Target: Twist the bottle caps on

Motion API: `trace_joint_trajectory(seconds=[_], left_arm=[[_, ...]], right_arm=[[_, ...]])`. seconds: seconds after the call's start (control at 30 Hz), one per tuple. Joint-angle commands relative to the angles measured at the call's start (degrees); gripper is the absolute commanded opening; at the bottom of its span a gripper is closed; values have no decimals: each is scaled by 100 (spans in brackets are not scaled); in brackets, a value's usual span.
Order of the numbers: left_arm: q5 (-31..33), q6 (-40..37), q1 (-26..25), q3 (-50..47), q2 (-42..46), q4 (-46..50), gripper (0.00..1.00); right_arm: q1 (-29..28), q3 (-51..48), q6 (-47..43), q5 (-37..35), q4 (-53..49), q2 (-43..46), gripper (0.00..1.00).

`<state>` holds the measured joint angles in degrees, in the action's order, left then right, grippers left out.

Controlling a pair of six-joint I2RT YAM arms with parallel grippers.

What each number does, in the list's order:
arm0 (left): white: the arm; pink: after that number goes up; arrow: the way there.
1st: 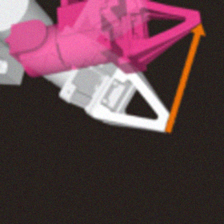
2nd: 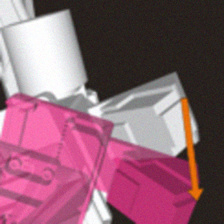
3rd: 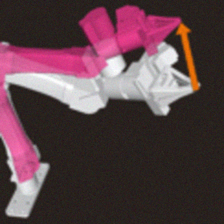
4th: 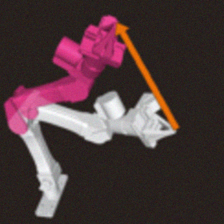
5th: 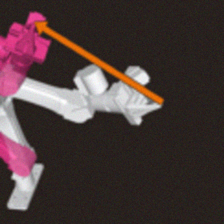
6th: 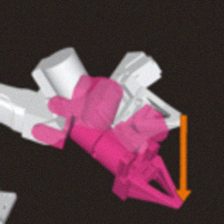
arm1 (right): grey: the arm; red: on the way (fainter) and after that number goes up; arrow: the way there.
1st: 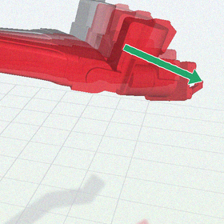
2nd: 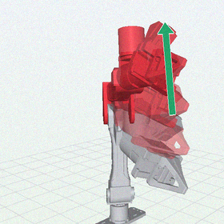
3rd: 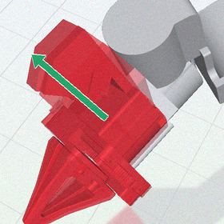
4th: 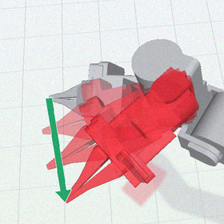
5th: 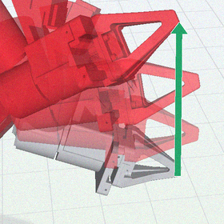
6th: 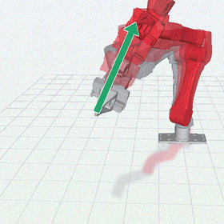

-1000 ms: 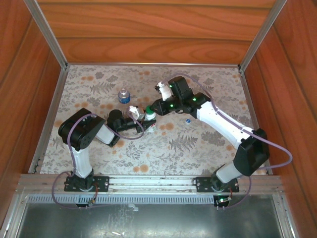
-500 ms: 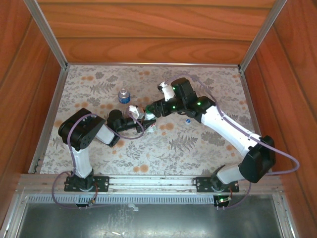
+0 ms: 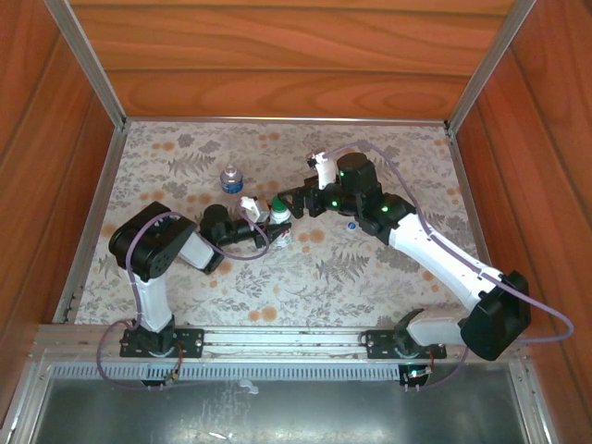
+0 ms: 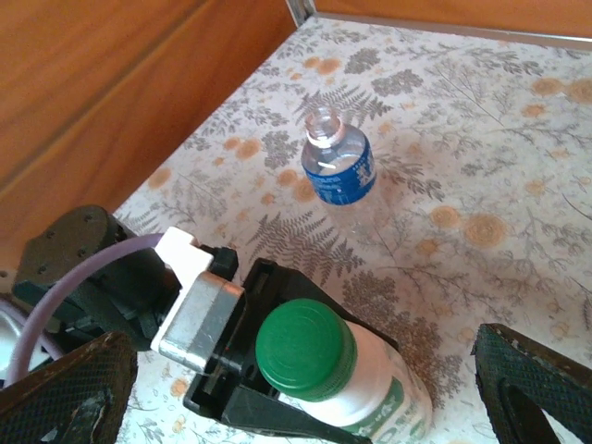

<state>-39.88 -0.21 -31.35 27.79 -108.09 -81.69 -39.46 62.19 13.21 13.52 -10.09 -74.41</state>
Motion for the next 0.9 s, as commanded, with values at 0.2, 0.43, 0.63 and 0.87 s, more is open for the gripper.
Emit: trace_joint_trajectory(seconds=[0.2, 0.43, 0.63, 0.87], left_arm=[[11, -2, 36, -72, -2, 100, 54], [-4, -4, 33, -63, -24, 103, 54], [0, -12, 37, -80, -10, 105, 54], [-2, -12, 38, -65, -28, 101, 54]], right_arm=[[53, 906, 336, 244, -1186, -577, 82], [44, 1535, 388, 656, -1918, -1255, 54], [51, 1848, 245, 639, -2059, -1665, 40], [60, 1840, 196, 781, -2045, -1781, 31]])
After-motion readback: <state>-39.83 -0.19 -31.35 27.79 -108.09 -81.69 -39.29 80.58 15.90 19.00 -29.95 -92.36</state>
